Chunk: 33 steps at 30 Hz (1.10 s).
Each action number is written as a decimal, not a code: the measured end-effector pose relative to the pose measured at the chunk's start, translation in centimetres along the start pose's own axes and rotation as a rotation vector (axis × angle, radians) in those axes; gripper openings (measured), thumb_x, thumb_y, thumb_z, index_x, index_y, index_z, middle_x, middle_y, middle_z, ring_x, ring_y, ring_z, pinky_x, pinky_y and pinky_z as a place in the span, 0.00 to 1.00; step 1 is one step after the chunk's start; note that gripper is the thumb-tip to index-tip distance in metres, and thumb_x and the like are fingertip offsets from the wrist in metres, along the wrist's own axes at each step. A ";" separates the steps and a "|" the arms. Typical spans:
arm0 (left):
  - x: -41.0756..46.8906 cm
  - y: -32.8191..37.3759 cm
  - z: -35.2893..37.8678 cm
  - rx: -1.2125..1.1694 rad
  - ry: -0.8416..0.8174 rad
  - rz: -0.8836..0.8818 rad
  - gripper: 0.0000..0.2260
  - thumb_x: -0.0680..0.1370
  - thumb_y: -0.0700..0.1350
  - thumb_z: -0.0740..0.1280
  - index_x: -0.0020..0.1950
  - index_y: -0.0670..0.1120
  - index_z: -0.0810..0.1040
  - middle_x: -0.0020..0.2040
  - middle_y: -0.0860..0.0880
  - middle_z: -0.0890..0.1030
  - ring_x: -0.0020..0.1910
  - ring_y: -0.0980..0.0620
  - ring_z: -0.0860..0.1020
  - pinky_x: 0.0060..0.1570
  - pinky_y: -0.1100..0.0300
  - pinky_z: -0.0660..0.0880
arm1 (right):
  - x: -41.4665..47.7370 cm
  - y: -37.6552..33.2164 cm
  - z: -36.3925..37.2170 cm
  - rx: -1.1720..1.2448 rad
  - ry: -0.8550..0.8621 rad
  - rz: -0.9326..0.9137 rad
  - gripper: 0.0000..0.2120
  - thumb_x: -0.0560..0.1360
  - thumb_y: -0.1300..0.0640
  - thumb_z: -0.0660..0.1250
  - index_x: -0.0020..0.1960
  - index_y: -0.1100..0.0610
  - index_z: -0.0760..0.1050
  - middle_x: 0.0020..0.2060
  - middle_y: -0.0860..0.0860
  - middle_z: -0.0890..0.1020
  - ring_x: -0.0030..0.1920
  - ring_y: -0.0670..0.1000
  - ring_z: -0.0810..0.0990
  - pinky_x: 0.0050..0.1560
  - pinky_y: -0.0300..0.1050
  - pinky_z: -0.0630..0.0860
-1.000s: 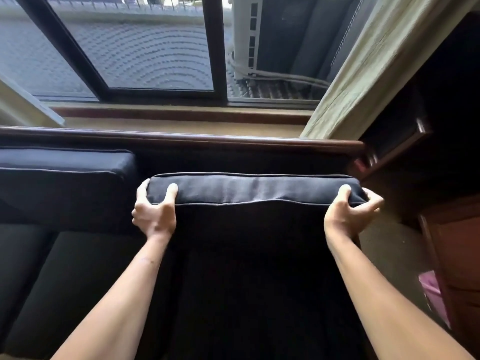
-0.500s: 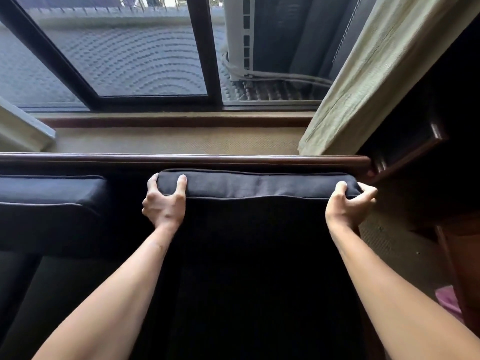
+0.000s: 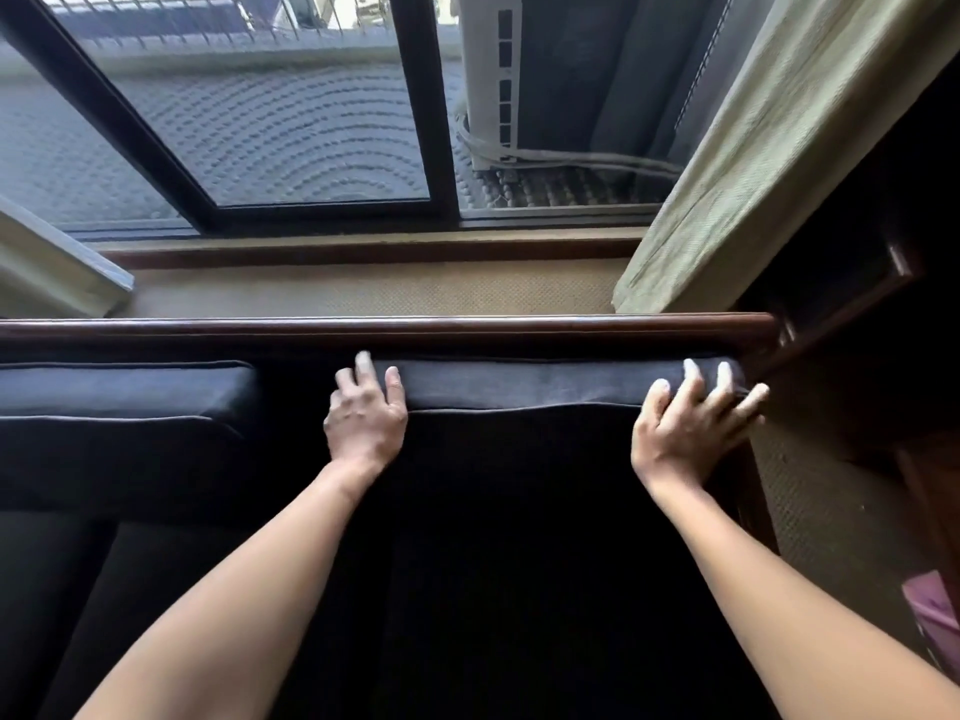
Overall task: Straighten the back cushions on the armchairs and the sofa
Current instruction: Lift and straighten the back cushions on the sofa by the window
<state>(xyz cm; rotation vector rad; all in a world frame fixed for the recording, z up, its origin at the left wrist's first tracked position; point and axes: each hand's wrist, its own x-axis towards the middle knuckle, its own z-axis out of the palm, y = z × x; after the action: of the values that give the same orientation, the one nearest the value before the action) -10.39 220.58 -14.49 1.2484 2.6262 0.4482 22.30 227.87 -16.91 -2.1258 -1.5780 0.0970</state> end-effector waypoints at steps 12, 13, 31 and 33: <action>-0.2 -16.2 -11.6 -0.231 0.247 0.207 0.13 0.81 0.47 0.66 0.60 0.44 0.86 0.65 0.41 0.80 0.66 0.40 0.77 0.65 0.43 0.76 | -17.3 -21.3 -0.5 0.130 -0.448 -0.571 0.27 0.80 0.44 0.53 0.69 0.58 0.76 0.73 0.60 0.73 0.78 0.62 0.63 0.80 0.62 0.53; 0.7 -19.0 -12.5 -0.240 0.261 0.184 0.13 0.81 0.47 0.66 0.60 0.44 0.86 0.65 0.41 0.79 0.67 0.40 0.76 0.66 0.43 0.76 | -19.2 -23.9 0.0 0.159 -0.473 -0.575 0.27 0.80 0.44 0.53 0.69 0.58 0.76 0.73 0.60 0.73 0.78 0.61 0.64 0.80 0.61 0.55; 18.0 -48.5 -20.5 -0.303 0.014 -0.306 0.33 0.82 0.60 0.64 0.82 0.45 0.61 0.82 0.35 0.56 0.80 0.33 0.57 0.76 0.41 0.61 | -33.1 -44.2 10.0 0.166 -0.343 -0.151 0.18 0.83 0.42 0.57 0.69 0.49 0.71 0.77 0.57 0.61 0.75 0.65 0.60 0.67 0.67 0.69; 18.8 -49.2 -20.7 -0.376 0.012 -0.345 0.39 0.80 0.61 0.68 0.83 0.42 0.58 0.79 0.36 0.61 0.77 0.34 0.62 0.75 0.44 0.62 | -33.3 -44.2 10.2 0.221 -0.346 -0.053 0.21 0.82 0.39 0.60 0.71 0.48 0.67 0.78 0.58 0.58 0.73 0.66 0.64 0.64 0.64 0.71</action>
<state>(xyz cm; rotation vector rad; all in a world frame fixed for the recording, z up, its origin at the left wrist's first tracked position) -63.84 201.98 -13.40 0.6652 2.5334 0.8329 -31.09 210.22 -14.88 -1.9674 -1.7196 0.6214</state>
